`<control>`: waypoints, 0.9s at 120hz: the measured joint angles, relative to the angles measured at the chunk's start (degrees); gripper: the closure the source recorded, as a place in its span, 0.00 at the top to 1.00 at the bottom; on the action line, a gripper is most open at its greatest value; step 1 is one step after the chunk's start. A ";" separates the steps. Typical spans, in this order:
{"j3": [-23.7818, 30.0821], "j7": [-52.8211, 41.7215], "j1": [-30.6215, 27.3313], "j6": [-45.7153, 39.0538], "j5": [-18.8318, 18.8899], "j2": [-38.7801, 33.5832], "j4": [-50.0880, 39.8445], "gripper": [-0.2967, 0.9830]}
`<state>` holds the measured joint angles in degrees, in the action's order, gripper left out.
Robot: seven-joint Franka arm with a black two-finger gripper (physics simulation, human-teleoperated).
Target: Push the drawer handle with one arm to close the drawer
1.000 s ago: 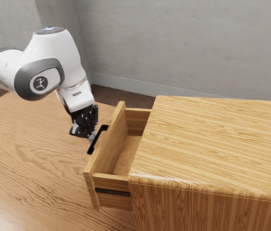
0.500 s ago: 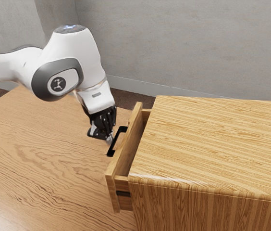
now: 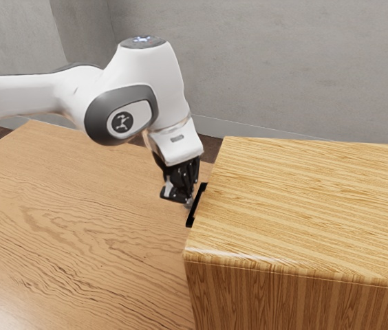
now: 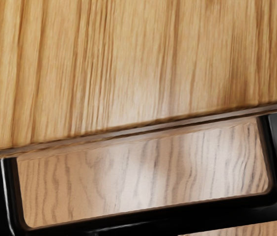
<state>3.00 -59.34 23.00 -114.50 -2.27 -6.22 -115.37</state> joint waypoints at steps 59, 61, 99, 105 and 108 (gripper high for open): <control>-0.10 2.18 -0.99 0.75 0.23 -11.49 -8.12 0.15; -0.10 2.24 -1.21 0.87 0.27 -12.45 -8.49 0.15; -0.10 2.83 -8.25 6.48 2.25 -27.41 -13.51 0.36; -0.10 2.87 -9.18 7.50 2.43 -28.55 -13.54 0.44; -0.15 2.89 -9.75 8.01 2.50 -29.25 -13.54 0.48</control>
<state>2.85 -56.45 13.26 -106.48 0.23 -35.46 -128.91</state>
